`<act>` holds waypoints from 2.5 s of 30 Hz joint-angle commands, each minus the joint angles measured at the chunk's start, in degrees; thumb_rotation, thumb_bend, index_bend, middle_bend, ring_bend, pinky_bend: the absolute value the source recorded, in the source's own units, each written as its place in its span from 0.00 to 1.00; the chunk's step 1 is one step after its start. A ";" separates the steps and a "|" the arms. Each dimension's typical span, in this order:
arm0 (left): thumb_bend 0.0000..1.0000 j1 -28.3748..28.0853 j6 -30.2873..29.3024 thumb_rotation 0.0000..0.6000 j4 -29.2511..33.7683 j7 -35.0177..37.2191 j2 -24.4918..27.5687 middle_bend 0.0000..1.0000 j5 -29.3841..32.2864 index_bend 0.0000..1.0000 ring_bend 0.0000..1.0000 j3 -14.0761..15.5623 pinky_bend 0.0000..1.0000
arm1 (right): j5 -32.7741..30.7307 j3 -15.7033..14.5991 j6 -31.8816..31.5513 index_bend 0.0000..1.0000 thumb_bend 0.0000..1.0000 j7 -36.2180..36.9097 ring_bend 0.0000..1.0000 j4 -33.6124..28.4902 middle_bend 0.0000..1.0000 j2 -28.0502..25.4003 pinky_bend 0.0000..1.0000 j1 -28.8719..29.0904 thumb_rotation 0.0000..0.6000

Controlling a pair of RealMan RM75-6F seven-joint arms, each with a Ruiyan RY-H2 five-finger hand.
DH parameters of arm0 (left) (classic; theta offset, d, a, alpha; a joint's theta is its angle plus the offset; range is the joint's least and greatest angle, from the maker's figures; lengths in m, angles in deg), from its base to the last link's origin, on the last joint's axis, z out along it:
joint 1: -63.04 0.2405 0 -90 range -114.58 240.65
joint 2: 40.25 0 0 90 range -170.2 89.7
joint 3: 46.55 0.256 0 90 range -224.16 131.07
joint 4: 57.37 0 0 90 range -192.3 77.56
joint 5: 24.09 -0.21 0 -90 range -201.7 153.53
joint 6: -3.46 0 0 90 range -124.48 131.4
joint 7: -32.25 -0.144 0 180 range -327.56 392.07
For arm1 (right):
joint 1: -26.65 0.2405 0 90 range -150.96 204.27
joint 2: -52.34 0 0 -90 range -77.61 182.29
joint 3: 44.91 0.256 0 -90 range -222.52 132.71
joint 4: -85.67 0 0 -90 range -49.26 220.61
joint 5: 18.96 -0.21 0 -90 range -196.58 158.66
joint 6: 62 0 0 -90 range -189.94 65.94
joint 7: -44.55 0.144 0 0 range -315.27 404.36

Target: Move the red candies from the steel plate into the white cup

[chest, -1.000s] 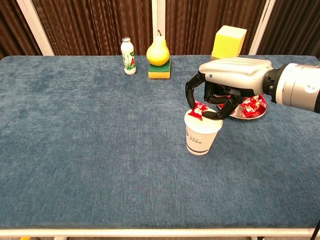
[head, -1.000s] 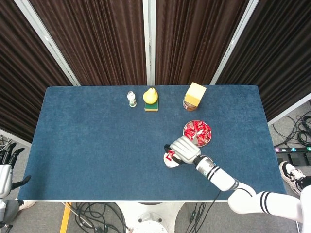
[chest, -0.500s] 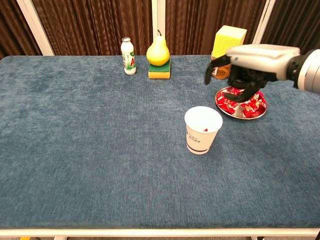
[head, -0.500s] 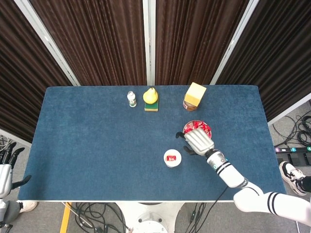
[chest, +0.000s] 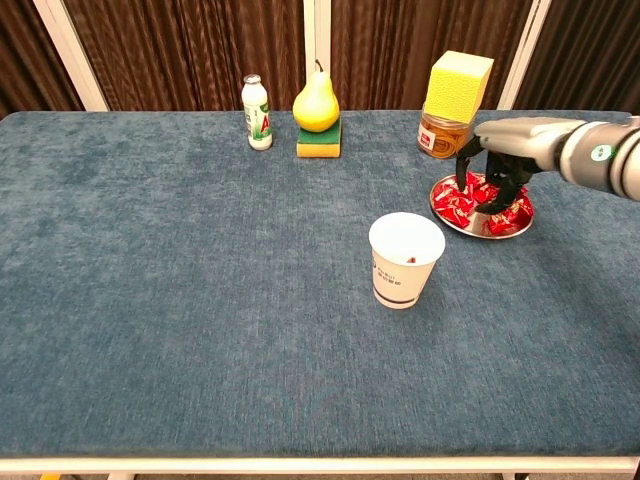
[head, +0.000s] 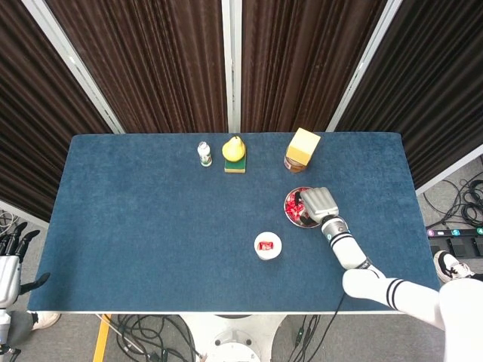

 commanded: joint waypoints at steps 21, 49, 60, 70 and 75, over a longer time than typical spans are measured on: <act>0.10 0.37 0.03 1.00 -1.03 0.80 -0.53 0.16 0.10 0.23 0.18 0.13 0.16 | -8.84 -1.85 3.41 0.44 0.28 -2.98 0.97 3.46 0.92 2.17 1.00 4.08 1.00; 0.10 0.57 0.16 1.00 -1.39 1.22 -0.44 0.16 0.37 0.23 0.18 -0.05 0.16 | -8.90 -2.68 0.91 0.66 0.36 -2.62 0.97 4.10 0.93 3.03 1.00 5.14 1.00; 0.10 0.59 -0.57 1.00 -0.43 0.55 0.08 0.16 -0.10 0.23 0.18 -0.22 0.16 | 10.81 0.67 -9.45 0.67 0.36 9.01 0.97 -26.14 0.93 -16.91 1.00 -2.65 1.00; 0.10 0.12 -0.45 1.00 0.79 -0.68 0.65 0.16 -0.74 0.23 0.18 -0.17 0.16 | 21.61 -2.25 -5.46 0.58 0.36 12.89 0.97 -32.71 0.93 -18.41 1.00 -3.03 1.00; 0.10 0.05 -0.21 1.00 1.02 -0.95 0.70 0.16 -0.58 0.23 0.18 -0.14 0.16 | 20.81 -2.76 -3.84 0.55 0.36 11.03 0.97 -30.27 0.93 -14.96 1.00 -1.52 1.00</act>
